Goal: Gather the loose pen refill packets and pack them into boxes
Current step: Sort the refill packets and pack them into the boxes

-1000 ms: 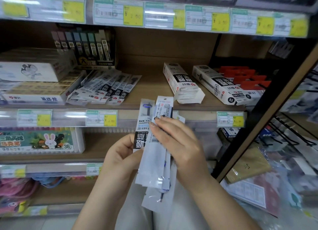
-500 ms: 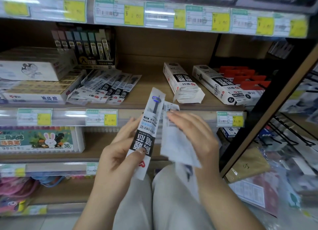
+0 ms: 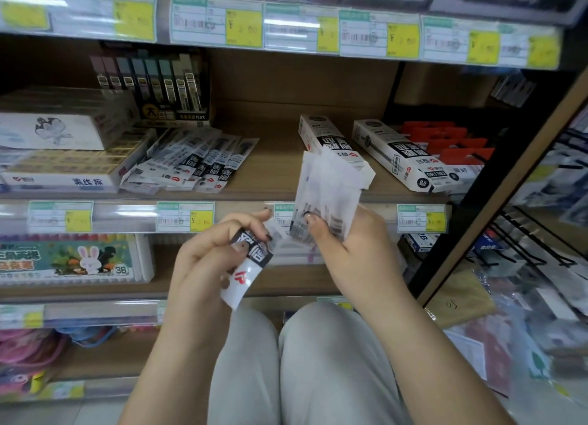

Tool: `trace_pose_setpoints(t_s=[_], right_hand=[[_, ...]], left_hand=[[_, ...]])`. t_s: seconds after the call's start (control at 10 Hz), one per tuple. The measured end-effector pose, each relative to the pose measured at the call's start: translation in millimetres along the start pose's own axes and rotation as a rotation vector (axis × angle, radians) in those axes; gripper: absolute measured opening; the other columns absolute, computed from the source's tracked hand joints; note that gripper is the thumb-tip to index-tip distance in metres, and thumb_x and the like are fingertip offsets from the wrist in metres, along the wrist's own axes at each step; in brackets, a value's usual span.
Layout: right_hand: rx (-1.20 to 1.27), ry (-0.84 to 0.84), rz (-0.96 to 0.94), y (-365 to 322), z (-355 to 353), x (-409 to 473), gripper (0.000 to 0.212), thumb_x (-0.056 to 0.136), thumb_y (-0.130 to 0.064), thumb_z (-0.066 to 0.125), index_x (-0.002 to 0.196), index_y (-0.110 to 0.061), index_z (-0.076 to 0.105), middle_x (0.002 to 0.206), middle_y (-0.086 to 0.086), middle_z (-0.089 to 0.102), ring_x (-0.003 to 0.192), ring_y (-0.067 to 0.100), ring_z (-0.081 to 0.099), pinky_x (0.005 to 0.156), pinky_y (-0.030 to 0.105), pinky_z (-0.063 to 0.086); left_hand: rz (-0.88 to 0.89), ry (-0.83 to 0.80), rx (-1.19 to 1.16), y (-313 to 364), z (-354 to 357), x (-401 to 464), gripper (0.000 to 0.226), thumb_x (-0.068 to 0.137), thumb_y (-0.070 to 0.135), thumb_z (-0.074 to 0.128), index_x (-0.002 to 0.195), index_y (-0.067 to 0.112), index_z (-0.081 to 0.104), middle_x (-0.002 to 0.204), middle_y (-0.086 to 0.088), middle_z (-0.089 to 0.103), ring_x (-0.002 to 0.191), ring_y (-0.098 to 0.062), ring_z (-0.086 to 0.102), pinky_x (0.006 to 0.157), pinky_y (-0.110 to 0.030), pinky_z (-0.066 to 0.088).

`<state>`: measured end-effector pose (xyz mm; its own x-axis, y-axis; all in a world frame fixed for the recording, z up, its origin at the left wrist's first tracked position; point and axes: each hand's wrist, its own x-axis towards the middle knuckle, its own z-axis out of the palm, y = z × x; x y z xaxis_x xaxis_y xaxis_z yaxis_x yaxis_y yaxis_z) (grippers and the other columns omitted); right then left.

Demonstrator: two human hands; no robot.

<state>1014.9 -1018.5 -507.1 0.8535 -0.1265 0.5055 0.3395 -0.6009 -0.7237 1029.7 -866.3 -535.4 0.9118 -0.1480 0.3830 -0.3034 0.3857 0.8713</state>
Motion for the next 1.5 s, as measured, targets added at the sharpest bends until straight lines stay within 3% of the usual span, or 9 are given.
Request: trace_pose_setpoints(t_s=[0.2, 0.5, 0.6, 0.8, 1.0, 1.1, 1.2, 1.3, 1.5], right_hand=[[0.141, -0.045, 0.181, 8, -2, 0, 0.014, 0.090, -0.018, 0.057, 0.095, -0.012, 0.069, 0.087, -0.007, 0.069, 0.078, 0.002, 0.062, 0.063, 0.013, 0.047], [0.633, 0.080, 0.384, 14, -12, 1, 0.015, 0.089, -0.015, 0.059, 0.099, -0.025, 0.064, 0.096, -0.006, 0.072, 0.087, 0.013, 0.069, 0.069, 0.032, 0.056], [0.785, 0.120, 0.383, 13, -11, 1, 0.021, 0.087, -0.013, 0.058, 0.104, -0.025, 0.061, 0.091, -0.012, 0.072, 0.080, 0.012, 0.071, 0.072, 0.033, 0.058], [0.449, 0.123, 0.031, 10, 1, -10, 0.018, 0.086, -0.017, 0.063, 0.082, -0.034, 0.067, 0.084, -0.028, 0.068, 0.090, -0.007, 0.063, 0.083, 0.013, 0.047], [0.064, -0.081, -0.335, 12, 21, -28, 0.026, 0.076, -0.009, 0.058, 0.099, -0.006, 0.069, 0.105, 0.001, 0.068, 0.102, 0.015, 0.062, 0.091, 0.028, 0.047], [-0.049, -0.141, -0.382, 17, 30, -38, 0.028, 0.080, -0.002, 0.057, 0.106, -0.006, 0.068, 0.113, 0.005, 0.066, 0.111, 0.021, 0.059, 0.098, 0.031, 0.043], [-0.110, -0.206, -0.402, 21, 33, -44, 0.033, 0.083, -0.005, 0.052, 0.113, -0.010, 0.065, 0.121, 0.004, 0.063, 0.119, 0.020, 0.053, 0.103, 0.030, 0.038], [-0.134, -0.270, -0.383, 22, 33, -50, 0.039, 0.082, -0.010, 0.056, 0.121, -0.013, 0.060, 0.129, 0.003, 0.058, 0.124, 0.019, 0.048, 0.105, 0.029, 0.036], [0.020, -0.205, -0.255, 30, 22, -57, 0.040, 0.086, -0.024, 0.051, 0.124, -0.015, 0.057, 0.122, -0.004, 0.058, 0.114, 0.014, 0.054, 0.096, 0.025, 0.043]], left_hand=[[-0.147, 0.050, -0.317, -6, 6, 8, 0.050, 0.053, 0.063, 0.073, 0.069, 0.016, 0.068, 0.073, -0.002, 0.066, 0.076, -0.017, 0.063, 0.067, -0.020, 0.052], [-0.184, 0.226, -0.007, -19, 6, 6, 0.024, 0.064, 0.004, 0.059, 0.080, 0.016, 0.045, 0.065, 0.006, 0.051, 0.053, -0.010, 0.043, 0.046, -0.018, 0.036], [-0.271, 0.273, -0.173, -19, 10, 7, 0.021, 0.071, -0.005, 0.045, 0.080, 0.013, 0.045, 0.068, -0.002, 0.048, 0.051, -0.012, 0.040, 0.041, -0.021, 0.034], [-0.559, 0.272, -0.371, -21, 19, 5, 0.023, 0.095, 0.012, 0.039, 0.097, 0.003, 0.060, 0.059, -0.005, 0.056, 0.044, -0.012, 0.044, 0.038, -0.017, 0.036], [-0.677, 0.228, -0.245, -20, 20, 10, 0.038, 0.094, 0.035, 0.044, 0.071, 0.012, 0.064, 0.055, 0.001, 0.066, 0.043, -0.002, 0.060, 0.037, -0.016, 0.046], [-0.740, 0.227, -0.217, -31, -1, 29, 0.075, 0.103, 0.022, 0.024, 0.037, 0.010, 0.057, 0.028, 0.001, 0.048, 0.026, -0.001, 0.049, 0.032, -0.012, 0.038], [-0.891, 0.230, -0.398, -34, -3, 24, 0.063, 0.094, 0.017, 0.048, 0.035, 0.002, 0.062, 0.044, -0.002, 0.060, 0.037, -0.008, 0.059, 0.042, -0.013, 0.049], [-0.960, 0.137, -0.728, -29, 2, 10, 0.028, 0.048, 0.001, 0.086, 0.072, -0.001, 0.072, 0.066, -0.004, 0.065, 0.056, -0.012, 0.066, 0.068, -0.016, 0.049], [-0.792, 0.453, -0.611, -19, 1, 8, 0.028, 0.089, 0.028, 0.056, 0.072, 0.010, 0.070, 0.063, -0.005, 0.059, 0.052, -0.014, 0.058, 0.055, -0.025, 0.053]])
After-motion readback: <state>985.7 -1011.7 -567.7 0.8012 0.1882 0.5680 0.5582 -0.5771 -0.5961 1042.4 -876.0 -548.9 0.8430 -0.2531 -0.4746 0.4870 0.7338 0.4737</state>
